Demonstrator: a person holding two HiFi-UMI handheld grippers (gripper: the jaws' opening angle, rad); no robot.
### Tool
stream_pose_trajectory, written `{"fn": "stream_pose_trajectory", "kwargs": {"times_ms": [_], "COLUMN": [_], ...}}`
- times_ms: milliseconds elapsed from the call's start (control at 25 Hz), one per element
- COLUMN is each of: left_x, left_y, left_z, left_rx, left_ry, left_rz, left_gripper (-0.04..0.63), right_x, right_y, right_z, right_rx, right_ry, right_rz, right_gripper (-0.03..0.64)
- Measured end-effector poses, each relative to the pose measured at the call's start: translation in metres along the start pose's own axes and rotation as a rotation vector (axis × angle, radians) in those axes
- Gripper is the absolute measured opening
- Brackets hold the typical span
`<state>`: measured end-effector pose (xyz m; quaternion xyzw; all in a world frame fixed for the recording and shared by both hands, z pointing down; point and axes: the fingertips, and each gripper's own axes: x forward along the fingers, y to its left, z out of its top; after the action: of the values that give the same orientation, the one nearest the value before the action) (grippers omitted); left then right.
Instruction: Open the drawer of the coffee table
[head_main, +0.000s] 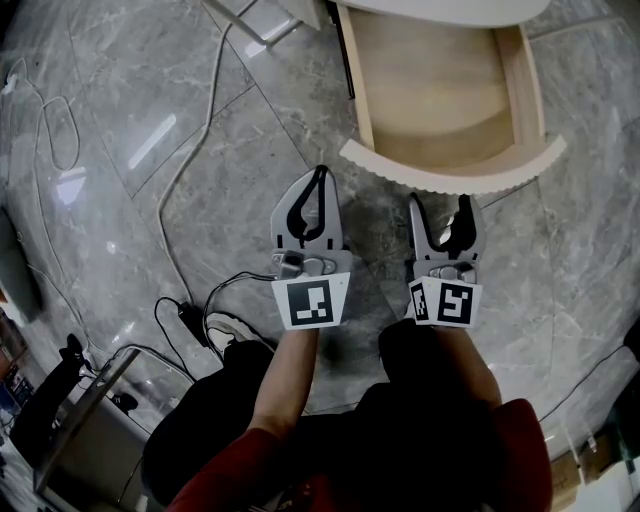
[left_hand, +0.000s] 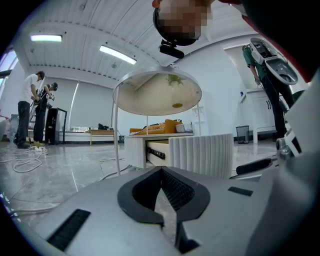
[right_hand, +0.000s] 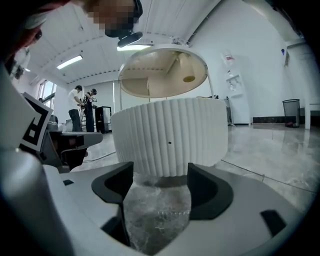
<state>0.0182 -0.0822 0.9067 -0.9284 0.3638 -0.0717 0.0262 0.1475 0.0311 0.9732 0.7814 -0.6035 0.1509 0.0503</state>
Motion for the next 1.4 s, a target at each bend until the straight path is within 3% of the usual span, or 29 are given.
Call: {"fn": "stream_pose_trajectory", "kwargs": {"times_ms": [400, 680, 1040, 1240, 1400], "left_x": [0.000, 0.000, 0.000, -0.003, -0.008], "left_y": [-0.002, -0.002, -0.001, 0.022, 0.062], "left_z": [0.000, 0.000, 0.007, 0.048, 0.122], "left_rx": [0.004, 0.007, 0.015, 0.058, 0.103], "left_ry": [0.001, 0.001, -0.003, -0.004, -0.014], "left_rz": [-0.007, -0.008, -0.019, -0.030, 0.001], "left_gripper": [0.014, 0.014, 0.014, 0.014, 0.014], "right_x": [-0.001, -0.002, -0.002, -0.010, -0.022], "right_y": [0.003, 0.002, 0.010, 0.026, 0.063], "right_z": [0.005, 0.003, 0.008, 0.037, 0.121], "right_rx": [-0.034, -0.066, -0.087, -0.147, -0.183], "right_ry": [-0.012, 0.001, 0.004, 0.010, -0.027], "right_rz": [0.003, -0.016, 0.032, 0.072, 0.138], "right_gripper": [0.312, 0.047, 0.021, 0.021, 0.021]}}
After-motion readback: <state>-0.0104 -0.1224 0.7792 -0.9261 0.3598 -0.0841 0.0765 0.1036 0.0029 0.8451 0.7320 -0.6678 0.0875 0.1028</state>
